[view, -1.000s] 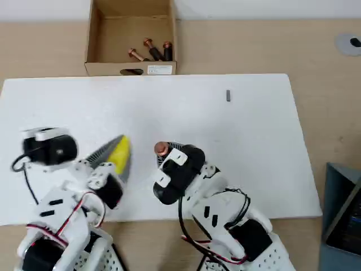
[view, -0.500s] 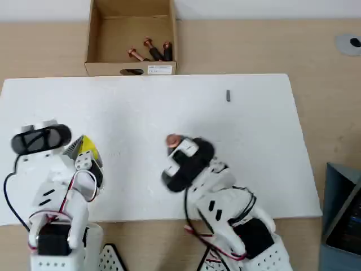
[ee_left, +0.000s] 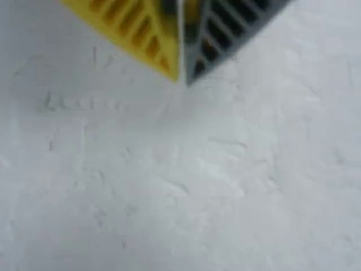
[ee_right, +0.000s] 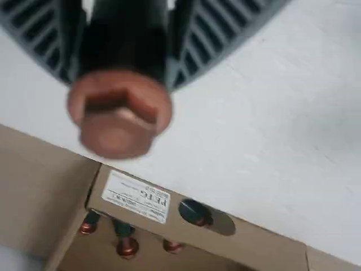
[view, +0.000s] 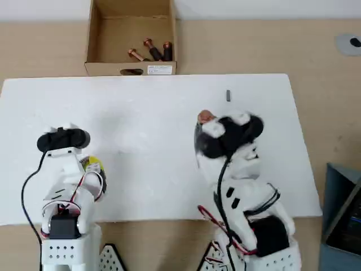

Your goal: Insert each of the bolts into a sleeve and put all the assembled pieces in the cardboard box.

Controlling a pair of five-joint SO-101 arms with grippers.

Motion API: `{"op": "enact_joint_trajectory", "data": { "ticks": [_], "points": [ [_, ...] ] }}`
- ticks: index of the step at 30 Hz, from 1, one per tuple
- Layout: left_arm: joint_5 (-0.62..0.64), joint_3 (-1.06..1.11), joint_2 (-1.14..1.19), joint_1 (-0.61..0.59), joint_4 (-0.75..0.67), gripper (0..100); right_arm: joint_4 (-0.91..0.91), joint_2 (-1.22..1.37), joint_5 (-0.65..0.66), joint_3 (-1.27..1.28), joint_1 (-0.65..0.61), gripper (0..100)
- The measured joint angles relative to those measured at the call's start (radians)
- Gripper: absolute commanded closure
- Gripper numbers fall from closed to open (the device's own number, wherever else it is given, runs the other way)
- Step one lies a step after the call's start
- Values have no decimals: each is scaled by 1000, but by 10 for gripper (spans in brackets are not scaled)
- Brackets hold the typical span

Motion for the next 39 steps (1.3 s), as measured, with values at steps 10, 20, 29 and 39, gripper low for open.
{"op": "enact_joint_trajectory", "data": {
  "ticks": [10, 20, 29, 39],
  "points": [
    [0, 25, 0, 0, 0, 998, -2, 571, -9, -446, 0, 989],
    [2, 25, 0, 0, 0, 998, -230, 1049, 118, -752, 0, 989],
    [0, 25, 0, 0, 0, 998, -456, 1438, 295, -964, -2, 989],
    [0, 25, 0, 0, 0, 998, -611, 1863, 442, -1211, -2, 988]
  ]
}}
